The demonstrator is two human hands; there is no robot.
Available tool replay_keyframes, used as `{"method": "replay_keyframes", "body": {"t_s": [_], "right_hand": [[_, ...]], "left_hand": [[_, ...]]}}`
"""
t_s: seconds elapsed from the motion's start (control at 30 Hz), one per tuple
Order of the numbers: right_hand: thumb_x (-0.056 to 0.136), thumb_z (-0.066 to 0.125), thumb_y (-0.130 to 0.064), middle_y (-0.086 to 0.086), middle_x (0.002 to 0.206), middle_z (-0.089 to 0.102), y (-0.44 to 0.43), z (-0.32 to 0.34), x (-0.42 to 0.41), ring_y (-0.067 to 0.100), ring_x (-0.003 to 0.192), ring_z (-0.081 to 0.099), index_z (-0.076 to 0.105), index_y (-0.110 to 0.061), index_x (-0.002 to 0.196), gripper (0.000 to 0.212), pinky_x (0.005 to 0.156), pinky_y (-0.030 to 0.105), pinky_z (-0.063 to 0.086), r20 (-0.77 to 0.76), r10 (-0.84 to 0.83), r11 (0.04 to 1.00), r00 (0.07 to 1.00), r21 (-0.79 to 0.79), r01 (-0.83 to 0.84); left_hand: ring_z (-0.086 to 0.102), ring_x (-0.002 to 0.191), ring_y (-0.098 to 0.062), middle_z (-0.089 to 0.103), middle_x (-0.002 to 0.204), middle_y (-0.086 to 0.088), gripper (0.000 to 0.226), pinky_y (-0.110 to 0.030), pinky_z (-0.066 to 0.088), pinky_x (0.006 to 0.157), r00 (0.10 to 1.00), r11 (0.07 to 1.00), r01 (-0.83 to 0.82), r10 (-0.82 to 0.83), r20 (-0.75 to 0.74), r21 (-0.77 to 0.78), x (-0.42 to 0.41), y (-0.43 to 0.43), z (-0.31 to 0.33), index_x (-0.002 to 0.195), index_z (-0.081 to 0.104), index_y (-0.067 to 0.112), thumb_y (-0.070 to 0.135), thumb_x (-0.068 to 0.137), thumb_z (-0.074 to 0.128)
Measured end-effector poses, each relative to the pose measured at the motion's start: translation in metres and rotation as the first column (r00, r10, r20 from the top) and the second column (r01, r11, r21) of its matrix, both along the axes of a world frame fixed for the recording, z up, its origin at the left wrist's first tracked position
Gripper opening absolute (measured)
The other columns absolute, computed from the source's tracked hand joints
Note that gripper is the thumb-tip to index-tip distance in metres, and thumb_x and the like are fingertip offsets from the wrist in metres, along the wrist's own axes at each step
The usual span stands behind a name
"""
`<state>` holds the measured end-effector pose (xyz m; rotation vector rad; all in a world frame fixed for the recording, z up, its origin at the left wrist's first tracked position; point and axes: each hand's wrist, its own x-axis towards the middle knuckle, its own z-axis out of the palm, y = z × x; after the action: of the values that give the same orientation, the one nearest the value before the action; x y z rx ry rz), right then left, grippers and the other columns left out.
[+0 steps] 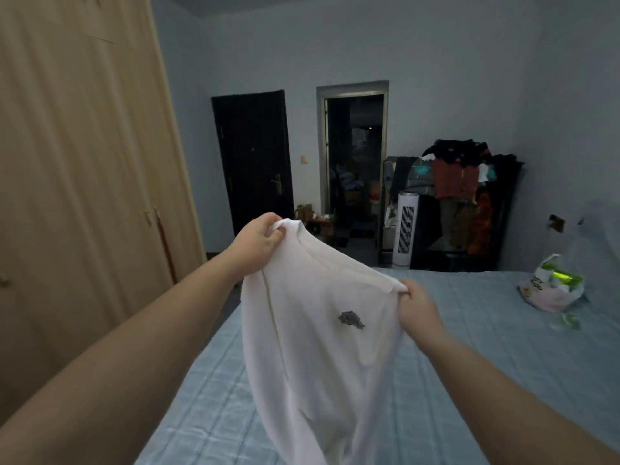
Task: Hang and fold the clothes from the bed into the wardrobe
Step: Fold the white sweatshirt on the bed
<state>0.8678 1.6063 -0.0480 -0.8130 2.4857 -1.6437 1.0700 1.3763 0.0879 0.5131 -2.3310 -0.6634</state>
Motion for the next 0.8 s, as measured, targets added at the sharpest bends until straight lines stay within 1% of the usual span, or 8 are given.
{"method": "replay_keyframes", "body": {"t_s": [0.1, 0.2, 0.33, 0.43, 0.5, 0.57, 0.7, 0.8], "right_hand": [[0.099, 0.039, -0.016, 0.002, 0.086, 0.061, 0.021, 0.05, 0.009, 0.022, 0.079, 0.057, 0.054, -0.025, 0.086, 0.023, 0.059, 0.031, 0.036, -0.158, -0.022, 0.999, 0.987, -0.042, 0.016], [0.101, 0.04, -0.024, 0.0, 0.08, 0.058, 0.046, 0.096, 0.03, 0.017, 0.073, 0.055, 0.053, -0.026, 0.083, 0.023, 0.056, 0.032, 0.036, -0.323, -0.061, 0.995, 0.944, -0.093, 0.032], [0.104, 0.036, -0.036, -0.004, 0.074, 0.055, 0.081, 0.125, 0.06, 0.015, 0.064, 0.051, 0.05, -0.025, 0.087, 0.025, 0.052, 0.032, 0.037, -0.57, -0.161, 0.985, 0.806, -0.042, 0.168], [0.104, 0.034, -0.042, -0.01, 0.067, 0.051, 0.105, 0.127, 0.08, 0.015, 0.056, 0.048, 0.047, -0.028, 0.088, 0.025, 0.049, 0.027, 0.03, -0.707, -0.203, 0.952, 0.678, 0.021, 0.307], [0.104, 0.036, -0.042, -0.01, 0.066, 0.048, 0.121, 0.125, 0.09, 0.021, 0.055, 0.045, 0.047, -0.029, 0.091, 0.022, 0.05, 0.027, 0.026, -0.758, -0.199, 0.93, 0.621, 0.054, 0.364], [0.103, 0.037, -0.042, -0.011, 0.067, 0.046, 0.134, 0.124, 0.098, 0.023, 0.057, 0.044, 0.046, -0.032, 0.091, 0.018, 0.052, 0.029, 0.026, -0.769, -0.205, 0.92, 0.606, 0.061, 0.388], [0.102, 0.035, -0.045, -0.013, 0.067, 0.046, 0.153, 0.121, 0.114, 0.02, 0.057, 0.045, 0.042, -0.034, 0.087, 0.02, 0.053, 0.028, 0.029, -0.813, -0.203, 0.904, 0.546, 0.058, 0.423], [0.102, 0.035, -0.042, -0.009, 0.074, 0.052, 0.159, 0.114, 0.115, 0.02, 0.063, 0.046, 0.047, -0.028, 0.089, 0.023, 0.055, 0.03, 0.034, -0.817, -0.222, 0.878, 0.533, 0.07, 0.473]], "left_hand": [[0.053, 0.084, 0.001, 0.057, 0.091, 0.017, 0.008, -0.018, 0.035, 0.065, 0.997, 0.995, -0.056, 0.05, -0.067, -0.088, 0.025, 0.001, 0.013, 0.102, 0.054, 0.032, 0.032, 0.104, 0.047], [0.056, 0.08, -0.003, 0.06, 0.086, 0.014, 0.01, -0.023, 0.039, 0.062, 0.992, 0.98, -0.078, 0.058, -0.11, -0.183, 0.06, 0.003, 0.029, 0.095, 0.052, 0.038, 0.037, 0.103, 0.045], [0.058, 0.064, -0.011, 0.059, 0.071, 0.01, 0.015, -0.03, 0.042, 0.052, 0.99, 0.93, -0.139, 0.119, -0.077, -0.341, 0.109, 0.007, 0.039, 0.089, 0.046, 0.041, 0.048, 0.101, 0.04], [0.056, 0.065, -0.012, 0.058, 0.071, 0.008, 0.02, -0.033, 0.045, 0.056, 0.992, 0.899, -0.088, 0.118, 0.045, -0.429, 0.132, 0.009, 0.037, 0.088, 0.046, 0.035, 0.052, 0.099, 0.044], [0.057, 0.07, -0.01, 0.059, 0.077, 0.009, 0.018, -0.032, 0.044, 0.058, 0.987, 0.915, -0.019, 0.082, 0.139, -0.403, 0.142, 0.011, 0.034, 0.091, 0.048, 0.037, 0.054, 0.098, 0.047], [0.058, 0.073, -0.009, 0.061, 0.08, 0.009, 0.015, -0.03, 0.042, 0.06, 0.981, 0.937, 0.041, 0.028, 0.19, -0.348, 0.146, 0.014, 0.028, 0.091, 0.051, 0.038, 0.052, 0.098, 0.05], [0.059, 0.081, -0.015, 0.063, 0.086, 0.005, 0.012, -0.027, 0.038, 0.059, 0.982, 0.976, 0.045, -0.004, 0.19, -0.212, 0.133, 0.023, 0.007, 0.093, 0.061, 0.026, 0.034, 0.099, 0.056], [0.054, 0.076, -0.016, 0.062, 0.089, -0.004, 0.015, -0.027, 0.036, 0.056, 0.992, 1.0, -0.029, 0.029, 0.127, 0.001, 0.11, 0.04, -0.017, 0.096, 0.062, 0.014, 0.023, 0.101, 0.051]]}}
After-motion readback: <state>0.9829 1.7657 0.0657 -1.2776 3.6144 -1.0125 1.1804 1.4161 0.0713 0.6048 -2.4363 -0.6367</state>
